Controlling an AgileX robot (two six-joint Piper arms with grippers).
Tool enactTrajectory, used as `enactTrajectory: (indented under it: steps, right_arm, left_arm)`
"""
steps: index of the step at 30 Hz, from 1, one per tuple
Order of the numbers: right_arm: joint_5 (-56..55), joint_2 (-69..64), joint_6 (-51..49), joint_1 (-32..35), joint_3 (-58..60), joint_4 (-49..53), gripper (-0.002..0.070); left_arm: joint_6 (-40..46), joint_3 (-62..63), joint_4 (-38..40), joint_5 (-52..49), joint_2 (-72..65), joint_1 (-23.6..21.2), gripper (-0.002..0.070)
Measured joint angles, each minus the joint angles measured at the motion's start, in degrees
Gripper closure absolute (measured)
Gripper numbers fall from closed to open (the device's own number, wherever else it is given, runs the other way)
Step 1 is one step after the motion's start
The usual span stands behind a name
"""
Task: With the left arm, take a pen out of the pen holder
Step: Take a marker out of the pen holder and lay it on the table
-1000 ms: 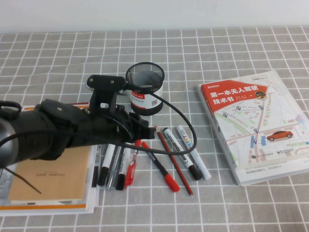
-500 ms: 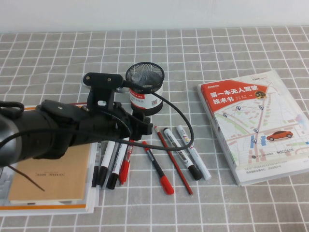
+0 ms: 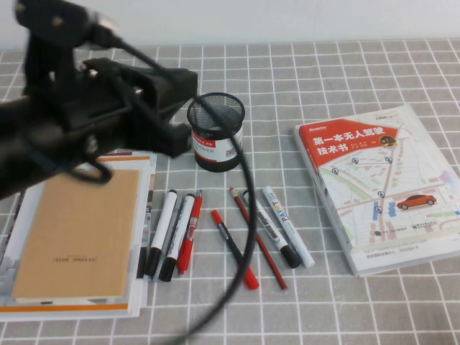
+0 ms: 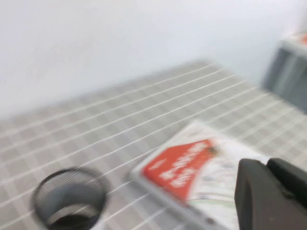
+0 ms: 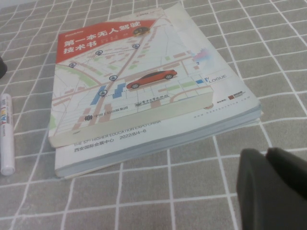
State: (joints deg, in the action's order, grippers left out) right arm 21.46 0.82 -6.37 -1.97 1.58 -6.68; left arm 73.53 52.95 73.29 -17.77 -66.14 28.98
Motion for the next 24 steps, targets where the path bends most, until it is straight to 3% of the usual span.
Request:
enactTrajectory:
  steps: [8,15,24]
  right_arm:
    - [0.00,0.00,0.00,0.00,0.00,0.00,0.0689]
    - [0.00,0.00,0.00,0.00,0.00,0.00,0.0689]
    - [0.00,0.00,0.00,0.00,0.00,0.00,0.0689]
  left_arm:
    - [0.11,-3.34,-9.25,-6.37,12.10,0.00,0.0675]
    - [0.11,-3.34,-4.32,-5.12,15.96,0.00,0.0675]
    - [0.11,-3.38,-3.68,-1.64,16.03,0.00,0.0675]
